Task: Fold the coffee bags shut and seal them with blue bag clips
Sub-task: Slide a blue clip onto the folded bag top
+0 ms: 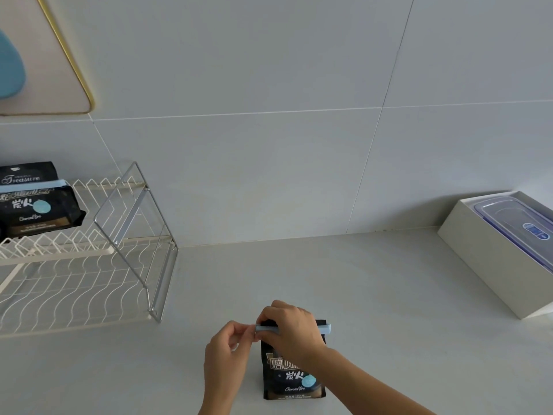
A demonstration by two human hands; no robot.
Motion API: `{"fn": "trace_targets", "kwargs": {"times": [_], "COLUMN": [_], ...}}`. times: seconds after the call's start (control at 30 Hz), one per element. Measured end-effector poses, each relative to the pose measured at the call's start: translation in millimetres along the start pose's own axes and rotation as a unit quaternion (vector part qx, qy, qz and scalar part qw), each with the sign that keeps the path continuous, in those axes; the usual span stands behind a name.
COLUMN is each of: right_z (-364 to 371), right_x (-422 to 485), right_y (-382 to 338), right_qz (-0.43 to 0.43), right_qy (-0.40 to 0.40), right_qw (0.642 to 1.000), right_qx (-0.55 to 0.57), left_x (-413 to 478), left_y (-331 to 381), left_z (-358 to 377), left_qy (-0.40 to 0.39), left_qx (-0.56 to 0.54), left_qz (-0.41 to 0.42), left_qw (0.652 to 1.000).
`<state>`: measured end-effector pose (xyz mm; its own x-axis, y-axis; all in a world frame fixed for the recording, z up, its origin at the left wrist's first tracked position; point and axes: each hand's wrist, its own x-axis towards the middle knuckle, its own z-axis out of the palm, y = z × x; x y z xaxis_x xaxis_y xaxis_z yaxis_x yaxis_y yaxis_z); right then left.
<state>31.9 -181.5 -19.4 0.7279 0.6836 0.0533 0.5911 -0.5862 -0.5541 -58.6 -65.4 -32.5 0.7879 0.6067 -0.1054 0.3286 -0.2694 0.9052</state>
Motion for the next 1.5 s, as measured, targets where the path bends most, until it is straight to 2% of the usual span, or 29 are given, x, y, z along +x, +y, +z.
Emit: {"fn": "trace_targets", "kwargs": {"times": [0.13, 0.3, 0.53, 0.7, 0.8, 0.87, 0.9, 0.97, 1.07, 1.13, 1.33, 1.5], "right_z": [-5, -8, -7, -8, -28, -51, -62, -74, -59, -40, -17, -12], "right_x": [-2, -5, -3, -13, -6, 12, 21, 32, 29, 22, 9, 1], "right_y": [0, 0, -5, -8, -23, -30, -33, -30, -13, -3, 10, 12], "right_qz": [-0.003, 0.032, 0.016, -0.01, 0.007, -0.011, -0.024, -0.043, -0.048, -0.048, -0.07, -0.072], "right_qy": [-0.02, -0.001, 0.004, 0.019, 0.099, 0.157, 0.158, 0.086, -0.083, -0.127, -0.092, -0.036], "right_qw": [0.999, 0.996, 0.999, 0.999, 0.985, 0.978, 0.98, 0.994, 0.994, 0.988, 0.992, 0.997], "right_qx": [0.027, 0.088, 0.048, 0.036, 0.144, 0.139, 0.119, 0.056, -0.052, -0.072, -0.042, -0.016], "left_x": [3, 9, 8, 10, 6, 2, 2, 2, 7, 10, 10, 6], "left_y": [0, -3, -2, -6, -17, -24, -25, -26, -29, -31, -27, -29], "left_z": [4, 3, 4, 4, 8, 13, 14, 15, 15, 16, 20, 22], "left_qy": [-0.007, -0.058, -0.114, -0.138, -0.1, -0.085, -0.087, -0.097, -0.112, -0.12, -0.139, -0.134], "left_qx": [-0.031, -0.086, -0.149, -0.135, -0.123, -0.149, -0.164, -0.172, -0.176, -0.173, -0.18, -0.203], "left_qz": [-0.016, -0.049, -0.118, -0.126, -0.127, -0.147, -0.154, -0.157, -0.154, -0.15, -0.156, -0.124], "left_qw": [0.999, 0.993, 0.975, 0.973, 0.979, 0.974, 0.97, 0.967, 0.966, 0.966, 0.961, 0.962]}}
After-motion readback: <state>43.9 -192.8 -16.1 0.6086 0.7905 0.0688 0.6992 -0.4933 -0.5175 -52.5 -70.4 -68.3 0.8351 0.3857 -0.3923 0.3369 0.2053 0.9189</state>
